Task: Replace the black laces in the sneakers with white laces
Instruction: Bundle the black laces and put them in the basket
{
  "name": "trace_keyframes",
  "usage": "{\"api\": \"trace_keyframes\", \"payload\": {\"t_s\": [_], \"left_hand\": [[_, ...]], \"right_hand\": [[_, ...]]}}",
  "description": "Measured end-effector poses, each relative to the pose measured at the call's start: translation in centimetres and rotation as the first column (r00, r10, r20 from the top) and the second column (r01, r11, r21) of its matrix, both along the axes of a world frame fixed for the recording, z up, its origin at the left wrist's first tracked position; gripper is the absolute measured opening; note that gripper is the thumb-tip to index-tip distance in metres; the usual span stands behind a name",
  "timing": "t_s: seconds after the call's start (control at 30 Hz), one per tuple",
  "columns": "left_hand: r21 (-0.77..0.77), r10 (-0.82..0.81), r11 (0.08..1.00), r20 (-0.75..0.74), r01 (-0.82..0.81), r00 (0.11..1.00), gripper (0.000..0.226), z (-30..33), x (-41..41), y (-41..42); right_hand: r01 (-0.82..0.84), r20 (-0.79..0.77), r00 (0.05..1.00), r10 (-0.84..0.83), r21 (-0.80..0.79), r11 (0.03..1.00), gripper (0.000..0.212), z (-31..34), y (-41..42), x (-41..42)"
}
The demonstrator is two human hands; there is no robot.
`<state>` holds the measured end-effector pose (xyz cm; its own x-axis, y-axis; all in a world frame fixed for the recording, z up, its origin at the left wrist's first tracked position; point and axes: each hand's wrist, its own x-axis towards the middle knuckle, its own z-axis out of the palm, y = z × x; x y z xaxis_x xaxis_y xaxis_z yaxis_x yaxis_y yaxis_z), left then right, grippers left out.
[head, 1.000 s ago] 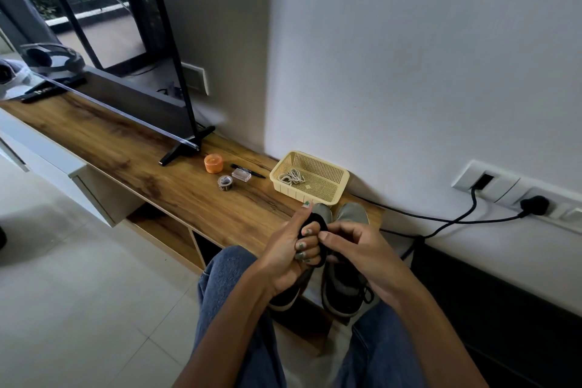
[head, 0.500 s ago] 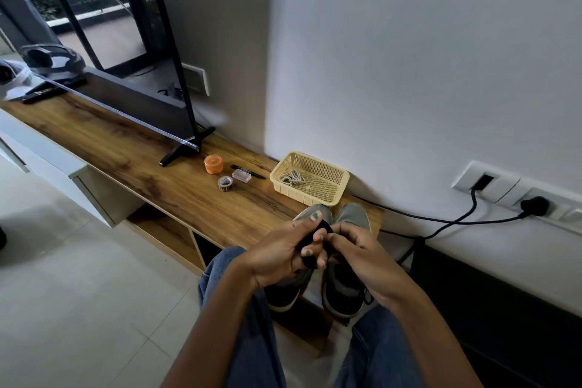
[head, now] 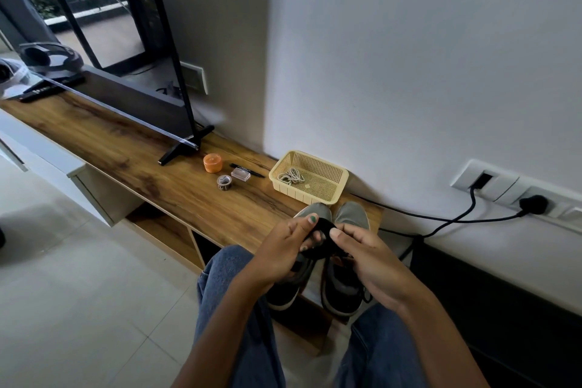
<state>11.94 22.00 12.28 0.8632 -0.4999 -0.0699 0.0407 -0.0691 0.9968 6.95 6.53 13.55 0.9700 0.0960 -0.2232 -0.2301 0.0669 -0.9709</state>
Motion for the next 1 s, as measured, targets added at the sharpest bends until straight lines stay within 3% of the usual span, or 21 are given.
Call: {"api": "trace_keyframes", "payload": {"t_s": [0.1, 0.2, 0.4, 0.6, 0.8, 1.0], "left_hand": [[0.009, 0.058, 0.998, 0.103, -0.059, 0.993, 0.037, -0.3, -0.2, -0.5], [-0.009, 0.099, 0.995, 0.118, -0.099, 0.988, 0.032, -0.4, -0.3, -0.9], [-0.084, 0.072, 0.994, -0.024, -0.074, 0.997, 0.045, -0.2, -0.5, -0.8], [-0.204, 0.065, 0.972, -0.238, -0.115, 0.969, 0.047, -0.4, -0.8, -1.1], [-0.141, 0.174, 0.967, -0.235, -0.21, 0.956, 0.061, -0.4, -1.0, -1.5], [-0.094, 0.265, 0.955, -0.164, -0.282, 0.95, 0.049, -0.9, -0.5, -1.3]], "right_hand": [[0.046, -0.081, 0.996, -0.029, 0.213, 0.976, 0.028, 0.1, 0.3, -0.1], [0.068, -0.117, 0.992, -0.037, 0.276, 0.959, 0.031, 0.2, 0.5, 0.0], [0.061, -0.089, 0.995, -0.05, 0.127, 0.99, 0.03, 0.2, 0.7, -0.1], [0.198, 0.02, 0.98, -0.197, -0.091, 0.976, 0.011, 0.1, 1.2, 0.0], [0.237, 0.206, 0.962, -0.177, -0.314, 0.919, 0.015, 0.0, 1.9, -0.2], [0.19, 0.2, 0.972, -0.121, -0.378, 0.906, 0.006, 0.1, 2.2, -0.4]]}}
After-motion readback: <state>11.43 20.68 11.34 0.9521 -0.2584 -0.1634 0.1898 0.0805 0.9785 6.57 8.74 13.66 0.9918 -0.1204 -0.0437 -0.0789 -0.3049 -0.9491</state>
